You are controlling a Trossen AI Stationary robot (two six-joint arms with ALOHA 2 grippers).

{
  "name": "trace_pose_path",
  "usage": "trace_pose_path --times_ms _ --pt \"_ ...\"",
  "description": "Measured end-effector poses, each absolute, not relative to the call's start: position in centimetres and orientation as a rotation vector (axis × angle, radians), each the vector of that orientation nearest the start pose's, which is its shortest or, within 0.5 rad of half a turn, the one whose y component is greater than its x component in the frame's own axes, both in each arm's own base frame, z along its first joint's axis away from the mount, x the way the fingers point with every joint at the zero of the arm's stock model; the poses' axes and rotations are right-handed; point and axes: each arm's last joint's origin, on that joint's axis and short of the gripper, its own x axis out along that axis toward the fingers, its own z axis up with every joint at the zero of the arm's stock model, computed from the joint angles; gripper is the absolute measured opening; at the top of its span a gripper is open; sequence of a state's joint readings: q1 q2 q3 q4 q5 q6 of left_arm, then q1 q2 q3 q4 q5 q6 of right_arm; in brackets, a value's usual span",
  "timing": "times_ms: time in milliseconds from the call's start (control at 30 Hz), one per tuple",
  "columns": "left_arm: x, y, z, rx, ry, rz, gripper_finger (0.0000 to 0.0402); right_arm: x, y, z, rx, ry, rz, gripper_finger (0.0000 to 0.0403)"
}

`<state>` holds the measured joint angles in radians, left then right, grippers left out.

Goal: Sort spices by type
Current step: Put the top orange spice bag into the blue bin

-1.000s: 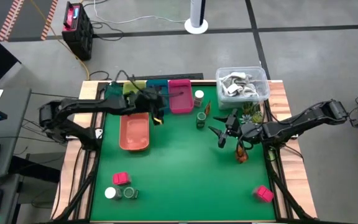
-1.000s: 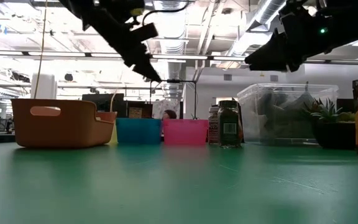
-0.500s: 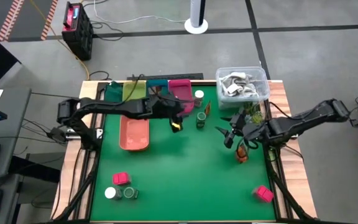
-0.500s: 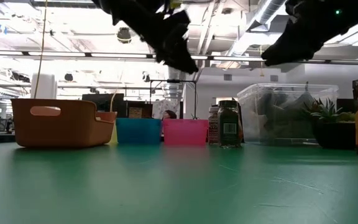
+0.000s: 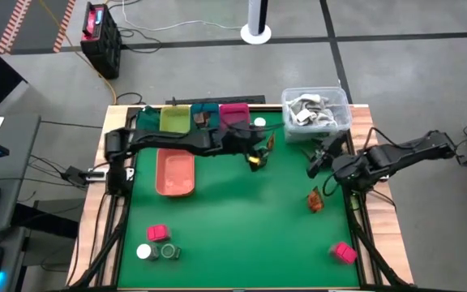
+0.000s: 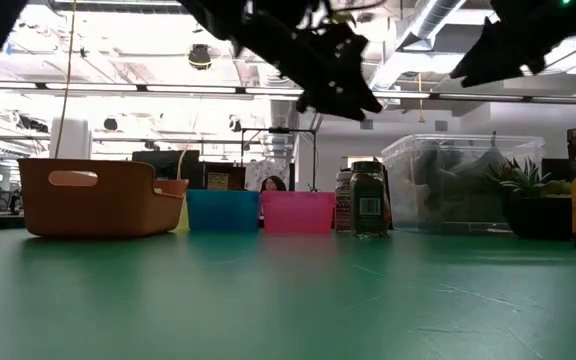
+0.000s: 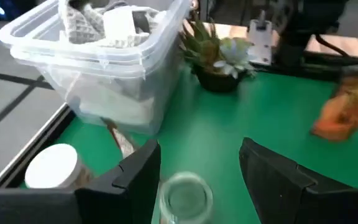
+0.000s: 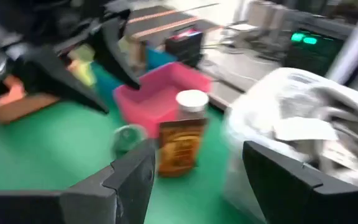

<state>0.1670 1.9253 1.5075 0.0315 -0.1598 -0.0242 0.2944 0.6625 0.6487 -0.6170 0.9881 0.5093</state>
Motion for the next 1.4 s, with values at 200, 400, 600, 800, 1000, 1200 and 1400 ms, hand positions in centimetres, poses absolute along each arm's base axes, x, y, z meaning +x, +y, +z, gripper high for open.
trace_pose_path --times_ms 200,400,600,800,1000,1200,1400 --pt "46.8 10.9 25.5 -0.047 0.405 0.447 0.0209 11.8 2.0 27.6 0.133 0.271 -0.752 0.0269" --pt "48.0 12.7 23.7 -0.129 0.432 0.456 0.0209 12.2 3.0 27.4 0.076 0.259 -0.747 0.0269" --pt "48.0 12.8 23.0 -0.108 0.461 0.461 0.0209 12.1 3.0 27.5 0.066 0.249 -0.748 0.0269" --pt "47.9 12.7 22.8 -0.062 0.500 0.446 0.0204 12.2 3.0 27.8 0.039 0.234 -0.756 0.0269" --pt "48.0 12.6 21.8 -0.048 0.548 0.414 0.0146 12.7 3.0 28.6 0.007 0.203 -0.752 0.0269" --pt "48.0 12.4 21.9 0.008 0.563 0.393 0.0034 12.8 2.7 28.7 -0.016 0.206 -0.770 0.0269" --pt "48.1 12.6 22.3 0.028 0.524 0.369 0.0002 12.8 2.7 28.7 -0.019 0.210 -0.771 0.0269"
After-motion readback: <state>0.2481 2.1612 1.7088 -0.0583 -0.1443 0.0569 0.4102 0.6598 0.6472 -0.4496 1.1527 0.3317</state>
